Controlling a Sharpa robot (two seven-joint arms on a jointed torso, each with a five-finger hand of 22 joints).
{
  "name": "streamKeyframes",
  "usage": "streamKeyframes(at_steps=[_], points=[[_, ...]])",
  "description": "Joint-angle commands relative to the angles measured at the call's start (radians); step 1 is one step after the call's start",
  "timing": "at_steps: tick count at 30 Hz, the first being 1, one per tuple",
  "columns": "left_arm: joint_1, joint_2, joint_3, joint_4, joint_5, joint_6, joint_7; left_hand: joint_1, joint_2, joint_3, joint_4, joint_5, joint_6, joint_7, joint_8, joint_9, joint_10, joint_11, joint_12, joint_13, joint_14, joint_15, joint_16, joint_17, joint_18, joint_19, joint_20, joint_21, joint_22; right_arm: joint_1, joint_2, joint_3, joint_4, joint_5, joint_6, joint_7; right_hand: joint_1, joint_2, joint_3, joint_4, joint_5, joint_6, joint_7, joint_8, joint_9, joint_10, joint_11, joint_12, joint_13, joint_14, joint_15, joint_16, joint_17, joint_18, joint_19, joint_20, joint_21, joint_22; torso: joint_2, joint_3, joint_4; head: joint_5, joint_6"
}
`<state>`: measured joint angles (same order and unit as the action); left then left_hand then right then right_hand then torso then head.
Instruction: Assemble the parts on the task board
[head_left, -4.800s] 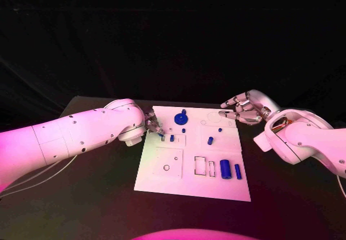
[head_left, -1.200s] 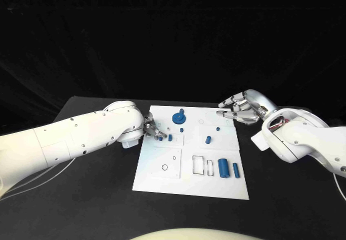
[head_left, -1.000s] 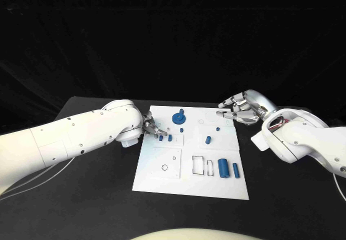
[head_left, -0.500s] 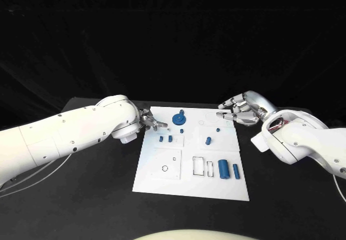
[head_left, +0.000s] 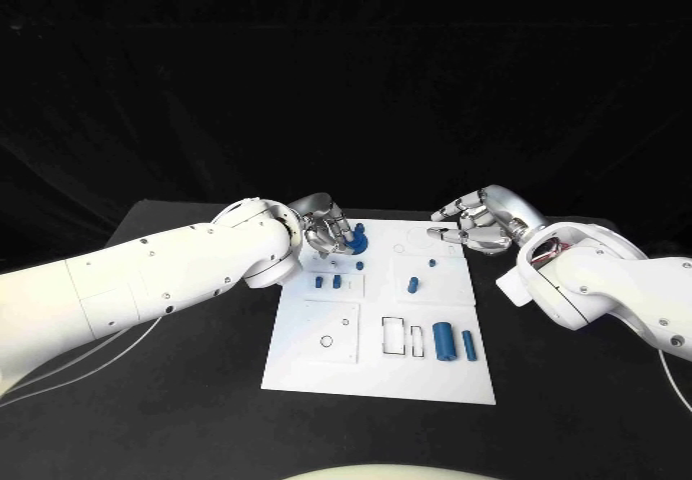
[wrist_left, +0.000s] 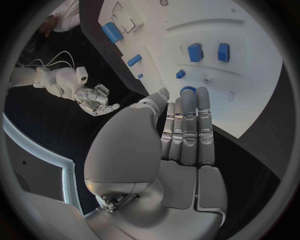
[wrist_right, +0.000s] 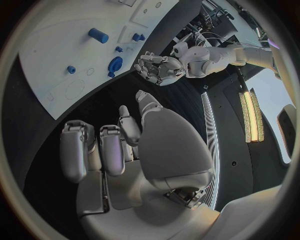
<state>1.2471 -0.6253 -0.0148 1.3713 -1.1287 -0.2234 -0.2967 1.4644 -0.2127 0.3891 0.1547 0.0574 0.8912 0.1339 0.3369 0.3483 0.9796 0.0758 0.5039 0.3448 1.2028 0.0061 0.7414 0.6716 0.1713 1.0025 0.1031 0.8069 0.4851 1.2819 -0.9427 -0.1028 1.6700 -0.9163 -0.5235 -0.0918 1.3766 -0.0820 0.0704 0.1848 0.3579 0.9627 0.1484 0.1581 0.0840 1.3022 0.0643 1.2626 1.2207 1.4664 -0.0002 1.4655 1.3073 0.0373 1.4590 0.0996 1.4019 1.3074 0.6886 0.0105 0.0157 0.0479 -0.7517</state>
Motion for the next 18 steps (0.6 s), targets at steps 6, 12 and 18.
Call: streamKeyframes(at_steps=[6,12,18], points=[[-0.016,0.05,-0.013,-0.049,-0.26,-0.034,0.152,-0.01,-0.02,0.014,-0.014,-0.006,0.06,-0.005,-0.058,-0.079,0.038,-0.005,-0.087,-0.103,0.14,-0.01,0.144,0.094,0.014,0.094,-0.015,0.027,0.003,-0.002,0.002,0.0,0.001,-0.012,0.011,0.007,-0.007,0.006,0.003,0.004,0.005,0.007,0.001,-0.001,0.001,-0.008,0.0,-0.003,-0.001,0.061,-0.009,-0.004,0.086,0.011,-0.005,-0.001,-0.006,0.138,0.001,-0.0004,-0.0001,-0.009,0.003],[-0.029,0.091,-0.017,-0.094,-0.341,0.021,0.138,-0.023,-0.024,0.022,-0.018,-0.006,0.088,-0.008,-0.086,-0.114,0.055,-0.006,-0.132,-0.152,0.247,-0.015,0.419,0.352,-0.012,0.211,-0.023,0.197,0.189,-0.004,0.003,0.0,0.001,-0.014,0.011,0.008,-0.007,0.006,0.003,0.004,0.005,0.007,0.001,-0.001,0.001,-0.008,0.0,-0.003,-0.001,0.061,-0.009,-0.004,0.086,0.011,-0.005,-0.001,-0.006,0.138,0.001,-0.0001,-0.0012,-0.012,0.002],[-0.032,0.114,-0.018,-0.129,-0.374,0.075,0.111,-0.032,-0.023,0.022,-0.019,-0.006,0.105,-0.009,-0.1,-0.13,0.062,-0.005,-0.157,-0.175,0.265,-0.014,0.486,0.409,-0.03,0.252,-0.021,0.29,0.307,-0.005,0.004,0.0,0.001,-0.015,0.01,0.009,-0.007,0.006,0.003,0.004,0.005,0.007,0.001,-0.001,0.001,-0.008,0.0,-0.003,-0.001,0.061,-0.009,-0.004,0.086,0.011,-0.005,-0.001,-0.006,0.138,0.001,0.001,-0.0008,-0.015,0.002]])
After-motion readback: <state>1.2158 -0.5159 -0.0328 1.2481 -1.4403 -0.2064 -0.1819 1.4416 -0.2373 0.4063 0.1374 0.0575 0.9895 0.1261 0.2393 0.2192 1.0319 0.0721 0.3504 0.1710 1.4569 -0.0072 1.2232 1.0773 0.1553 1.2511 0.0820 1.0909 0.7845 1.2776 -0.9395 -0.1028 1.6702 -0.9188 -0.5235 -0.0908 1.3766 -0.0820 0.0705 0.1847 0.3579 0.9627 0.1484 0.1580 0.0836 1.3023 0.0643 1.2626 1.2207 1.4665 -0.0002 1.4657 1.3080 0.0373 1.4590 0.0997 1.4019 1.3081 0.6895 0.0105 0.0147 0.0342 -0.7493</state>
